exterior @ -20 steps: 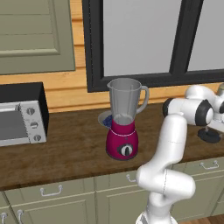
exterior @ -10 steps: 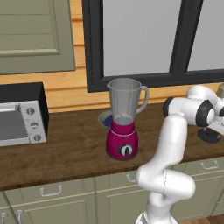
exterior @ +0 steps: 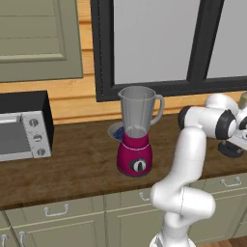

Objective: Close the lid blender by securely placing the lid on top.

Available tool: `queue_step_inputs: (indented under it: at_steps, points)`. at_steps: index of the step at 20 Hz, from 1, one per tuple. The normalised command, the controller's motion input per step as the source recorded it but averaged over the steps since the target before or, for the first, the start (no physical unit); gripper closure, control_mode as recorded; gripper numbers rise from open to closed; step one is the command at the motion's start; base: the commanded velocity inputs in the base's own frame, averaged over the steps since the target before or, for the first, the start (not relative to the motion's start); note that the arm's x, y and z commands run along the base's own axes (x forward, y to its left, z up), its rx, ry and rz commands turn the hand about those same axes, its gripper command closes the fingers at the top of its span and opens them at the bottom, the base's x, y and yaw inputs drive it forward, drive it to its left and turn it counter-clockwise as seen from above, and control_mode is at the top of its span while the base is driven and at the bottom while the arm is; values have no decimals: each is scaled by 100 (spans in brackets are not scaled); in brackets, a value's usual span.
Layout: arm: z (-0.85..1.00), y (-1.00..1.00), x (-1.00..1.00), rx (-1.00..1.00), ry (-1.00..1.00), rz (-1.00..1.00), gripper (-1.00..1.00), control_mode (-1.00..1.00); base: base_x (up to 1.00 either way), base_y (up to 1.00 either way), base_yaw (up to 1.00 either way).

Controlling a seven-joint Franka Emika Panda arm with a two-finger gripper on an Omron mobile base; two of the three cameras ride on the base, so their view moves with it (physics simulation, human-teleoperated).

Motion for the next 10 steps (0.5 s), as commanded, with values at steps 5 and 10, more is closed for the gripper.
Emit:
queue_step_inputs:
  at_steps: [5,10]
  points:
    - [-13,-10,36,-1,-3,0,-100,-100,0,0,0]
    - [-1,-3,13,0,-1,0,-100,-100,0,0,0]
